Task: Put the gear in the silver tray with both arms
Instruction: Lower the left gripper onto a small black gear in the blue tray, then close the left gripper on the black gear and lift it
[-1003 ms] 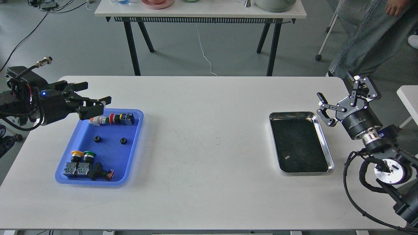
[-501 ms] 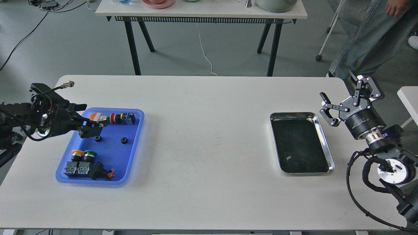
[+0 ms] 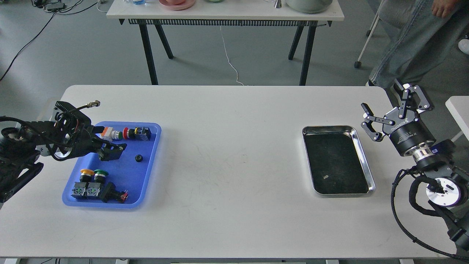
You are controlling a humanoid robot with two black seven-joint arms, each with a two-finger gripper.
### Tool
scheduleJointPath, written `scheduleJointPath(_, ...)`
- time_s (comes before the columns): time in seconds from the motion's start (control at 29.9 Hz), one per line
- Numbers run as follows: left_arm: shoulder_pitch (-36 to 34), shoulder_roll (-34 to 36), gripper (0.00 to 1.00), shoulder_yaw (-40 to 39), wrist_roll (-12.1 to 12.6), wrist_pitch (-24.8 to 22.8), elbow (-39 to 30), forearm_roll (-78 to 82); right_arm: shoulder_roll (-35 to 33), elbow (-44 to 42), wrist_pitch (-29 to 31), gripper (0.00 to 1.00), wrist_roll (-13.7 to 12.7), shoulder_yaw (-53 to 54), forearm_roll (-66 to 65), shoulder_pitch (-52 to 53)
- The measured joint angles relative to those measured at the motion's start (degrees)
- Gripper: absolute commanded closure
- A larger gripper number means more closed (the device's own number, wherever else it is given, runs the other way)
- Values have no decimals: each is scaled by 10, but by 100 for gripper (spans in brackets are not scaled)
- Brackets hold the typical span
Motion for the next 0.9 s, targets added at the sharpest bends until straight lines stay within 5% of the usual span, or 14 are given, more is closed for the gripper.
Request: scheduleJointPath(0.9, 22, -34, 14, 0, 0, 3, 71, 0, -10, 1, 0, 0, 0, 0, 0, -1)
